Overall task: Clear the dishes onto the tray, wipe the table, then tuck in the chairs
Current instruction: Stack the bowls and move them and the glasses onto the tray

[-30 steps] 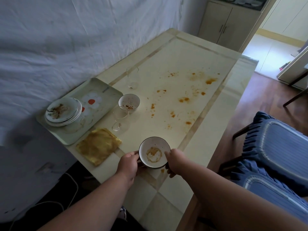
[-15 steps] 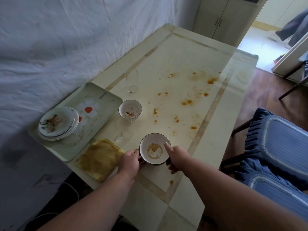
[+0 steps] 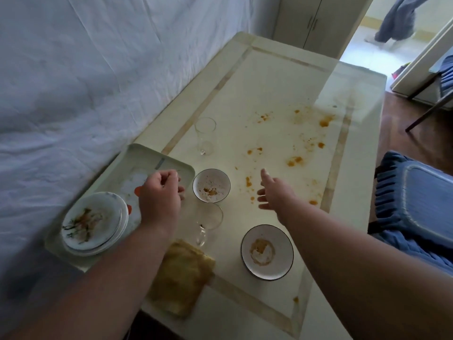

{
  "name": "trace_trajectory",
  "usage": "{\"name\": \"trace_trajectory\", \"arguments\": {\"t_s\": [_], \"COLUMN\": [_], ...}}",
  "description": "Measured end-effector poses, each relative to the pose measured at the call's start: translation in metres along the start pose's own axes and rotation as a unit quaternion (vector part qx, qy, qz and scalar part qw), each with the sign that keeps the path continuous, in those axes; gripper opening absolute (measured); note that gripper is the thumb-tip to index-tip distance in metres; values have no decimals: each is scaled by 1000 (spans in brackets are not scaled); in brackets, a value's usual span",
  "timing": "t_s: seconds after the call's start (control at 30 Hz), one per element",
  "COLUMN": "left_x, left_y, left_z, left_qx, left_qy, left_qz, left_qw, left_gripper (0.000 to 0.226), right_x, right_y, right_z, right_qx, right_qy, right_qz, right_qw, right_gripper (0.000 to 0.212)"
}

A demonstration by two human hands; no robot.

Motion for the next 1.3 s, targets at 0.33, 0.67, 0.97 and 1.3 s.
{"name": "trace_trajectory", "arguments": {"t_s": [0.33, 0.67, 0.97, 1.3], "left_x": [-97, -60, 64, 142], "left_y": [-71, 16, 65, -81], "left_z": [-77, -107, -150, -125], "left_qx": [-62, -89, -129, -73], "left_qy": [-216, -270, -341, -253], "left_qz": [239, 150, 77, 178], "left_qw": [945, 947, 928, 948], "left_gripper": [51, 67, 65, 74], "right_x": [-25, -15, 35, 93], "right_y": [-1, -27, -25, 56], "right_z": [-86, -23, 95, 98], "right_qx": [-138, -201, -211, -104], "right_qy": [-47, 15, 46, -13], "right_qz": [-68, -21, 13, -13], "right_qw": [987, 979, 976, 994], "right_gripper": [80, 77, 79, 67]}}
Point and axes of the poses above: each hand's wrist, its own x-axis away from the middle knuckle, its own z-axis out of the back of the hand, y = z × x, the point moved 7 cm from there along -x, towards the middle knuckle, and after that the axes turned 12 degrees about z, right-handed, at the moved point
